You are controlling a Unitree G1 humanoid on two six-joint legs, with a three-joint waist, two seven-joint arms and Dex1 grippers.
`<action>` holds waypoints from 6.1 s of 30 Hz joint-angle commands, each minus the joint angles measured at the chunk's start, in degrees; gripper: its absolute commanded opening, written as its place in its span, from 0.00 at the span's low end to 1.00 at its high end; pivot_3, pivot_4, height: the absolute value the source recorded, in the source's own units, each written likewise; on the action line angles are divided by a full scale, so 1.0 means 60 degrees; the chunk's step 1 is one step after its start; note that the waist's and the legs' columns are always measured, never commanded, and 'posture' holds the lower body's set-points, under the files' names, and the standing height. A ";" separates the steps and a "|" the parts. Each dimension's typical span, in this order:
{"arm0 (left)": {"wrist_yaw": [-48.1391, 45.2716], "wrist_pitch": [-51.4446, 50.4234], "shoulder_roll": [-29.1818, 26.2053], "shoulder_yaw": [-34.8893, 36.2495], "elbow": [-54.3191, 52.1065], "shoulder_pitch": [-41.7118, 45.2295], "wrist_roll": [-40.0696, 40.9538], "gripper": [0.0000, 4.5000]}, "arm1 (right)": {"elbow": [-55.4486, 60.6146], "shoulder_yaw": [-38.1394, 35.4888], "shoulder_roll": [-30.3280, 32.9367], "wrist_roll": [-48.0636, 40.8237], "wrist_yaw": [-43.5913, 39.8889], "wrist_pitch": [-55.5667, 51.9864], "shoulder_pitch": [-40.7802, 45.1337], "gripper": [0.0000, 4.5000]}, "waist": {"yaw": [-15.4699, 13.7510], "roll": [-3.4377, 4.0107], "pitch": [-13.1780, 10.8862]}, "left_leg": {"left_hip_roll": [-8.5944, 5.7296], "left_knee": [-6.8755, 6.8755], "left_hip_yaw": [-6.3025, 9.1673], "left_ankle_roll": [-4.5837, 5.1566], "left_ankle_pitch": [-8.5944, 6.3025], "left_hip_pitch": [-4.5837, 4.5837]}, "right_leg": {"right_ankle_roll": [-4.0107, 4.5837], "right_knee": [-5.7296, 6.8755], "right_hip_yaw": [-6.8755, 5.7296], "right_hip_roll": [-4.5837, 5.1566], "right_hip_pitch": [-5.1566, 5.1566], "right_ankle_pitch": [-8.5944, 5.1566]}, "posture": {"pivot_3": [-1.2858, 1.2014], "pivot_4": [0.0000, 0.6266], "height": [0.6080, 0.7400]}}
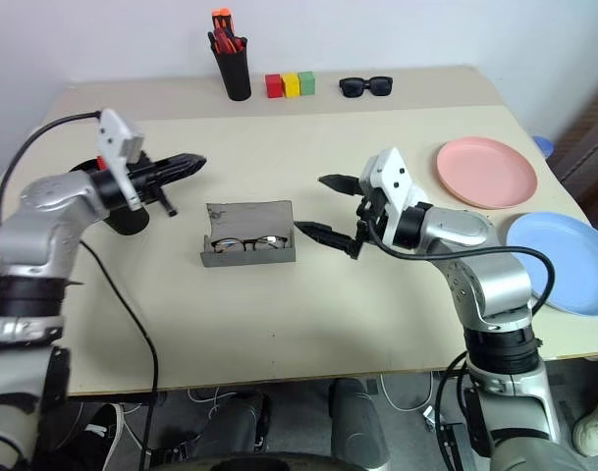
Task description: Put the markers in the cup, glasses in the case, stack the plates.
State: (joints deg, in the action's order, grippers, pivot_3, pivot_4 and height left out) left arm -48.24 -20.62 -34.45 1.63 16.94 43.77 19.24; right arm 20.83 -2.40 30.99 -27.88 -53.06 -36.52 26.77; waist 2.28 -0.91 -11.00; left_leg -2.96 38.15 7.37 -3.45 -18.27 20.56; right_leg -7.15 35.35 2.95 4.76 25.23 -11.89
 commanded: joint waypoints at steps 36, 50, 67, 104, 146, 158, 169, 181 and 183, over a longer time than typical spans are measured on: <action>-0.3060 -0.3694 -0.0364 -0.1505 -0.1721 -0.1131 -0.0170 0.01 | -0.0237 0.0579 0.0245 0.0183 0.1002 0.0550 0.0426 1.00 | -0.0052 -0.0001 0.0002 | 0.0002 0.0001 0.0011 0.0001 0.0000 -0.0006 | 0.0001 0.0007 0.0000 -0.0002 -0.0005 -0.0001 | 0.52 0.24 1.00; -0.2753 -0.3373 0.0467 0.0855 -0.0706 0.0643 0.1895 0.87 | -0.1133 -0.0635 0.1629 0.0859 0.1548 0.0454 0.0109 1.00 | -0.0210 -0.0001 0.0001 | -0.0002 0.0009 0.0006 0.0002 -0.0001 -0.0003 | 0.0001 0.0003 -0.0001 -0.0001 -0.0006 -0.0001 | 0.52 0.24 1.00; -0.4073 -0.3674 0.0793 0.0583 -0.1067 0.0783 0.3234 1.00 | -0.2424 -0.2536 0.4795 0.2964 0.3130 -0.2411 -0.3368 1.00 | -0.0173 0.0002 0.0003 | 0.0004 0.0013 -0.0036 0.0004 0.0000 -0.0033 | 0.0001 0.0008 0.0025 -0.0006 -0.0025 -0.0001 | 0.52 0.24 1.00; -0.3255 -0.2390 -0.0011 0.0546 -0.2299 -0.0399 0.2707 1.00 | -1.1247 0.1248 0.2432 0.6221 0.4931 0.3733 0.4202 0.01 | -0.0186 0.0013 -0.0002 | 0.0001 0.0006 -0.0038 -0.0037 0.0022 -0.0001 | -0.0002 -0.0018 0.0023 0.0002 -0.0001 0.0001 | 0.52 0.24 1.00; -0.2884 -0.3203 -0.0288 0.0693 -0.2976 -0.0815 0.3406 1.00 | -0.8250 -0.0569 0.0776 0.3021 0.2937 0.0310 0.2747 0.01 | 0.0048 0.0016 -0.0003 | 0.0002 0.0002 -0.0037 0.0002 0.0000 -0.0010 | -0.0002 0.0005 0.0028 -0.0001 0.0004 0.0001 | 0.52 0.24 1.00; -0.2952 -0.2967 -0.0258 0.0643 -0.2731 -0.0790 0.3369 1.00 | -1.0232 -0.2185 0.1499 0.2915 0.4668 0.2150 0.4563 0.01 | 0.0003 0.0016 -0.0003 | 0.0002 -0.0002 -0.0035 0.0002 0.0000 -0.0007 | -0.0001 0.0002 0.0026 -0.0001 0.0006 0.0001 | 0.52 0.24 1.00; -0.3016 -0.3089 -0.0531 0.0947 -0.2724 -0.0861 0.3609 1.00 | -1.3431 -0.1495 0.1686 0.4053 0.5512 0.4855 0.5209 0.68 | 0.0192 0.0015 -0.0003 | 0.0002 -0.0005 -0.0048 0.0004 -0.0001 -0.0012 | -0.0002 -0.0004 0.0037 -0.0001 0.0001 0.0001 | 0.52 0.24 1.00; -0.2605 -0.2550 -0.0495 0.1459 -0.3020 -0.1211 0.3583 1.00 | -0.7327 -0.1378 0.1261 0.1628 0.1666 0.4806 0.3061 0.99 | 0.0275 0.0018 -0.0004 | 0.0009 -0.0005 -0.0040 0.0003 -0.0001 -0.0012 | -0.0003 -0.0003 0.0033 -0.0004 0.0003 0.0001 | 0.52 0.24 1.00; -0.2616 -0.2706 -0.0655 0.1620 -0.3282 -0.1506 0.3758 1.00 | -0.5059 -0.1248 0.1418 0.0512 0.0682 0.3672 0.2031 0.99 | 0.0270 0.0020 -0.0002 | 0.0010 -0.0007 -0.0037 0.0001 0.0000 -0.0011 | -0.0003 -0.0002 0.0033 -0.0004 0.0005 0.0001 | 0.52 0.24 1.00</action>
State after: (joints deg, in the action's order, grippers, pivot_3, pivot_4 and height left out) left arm -63.62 -37.18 -37.28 8.90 -0.39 35.41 40.59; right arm -19.99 -9.60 38.56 -18.89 -44.03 -10.09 40.52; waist 3.90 -0.79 -11.01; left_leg -2.89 38.12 7.15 -3.43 -18.28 20.50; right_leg -7.17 35.33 3.15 4.73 25.27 -11.89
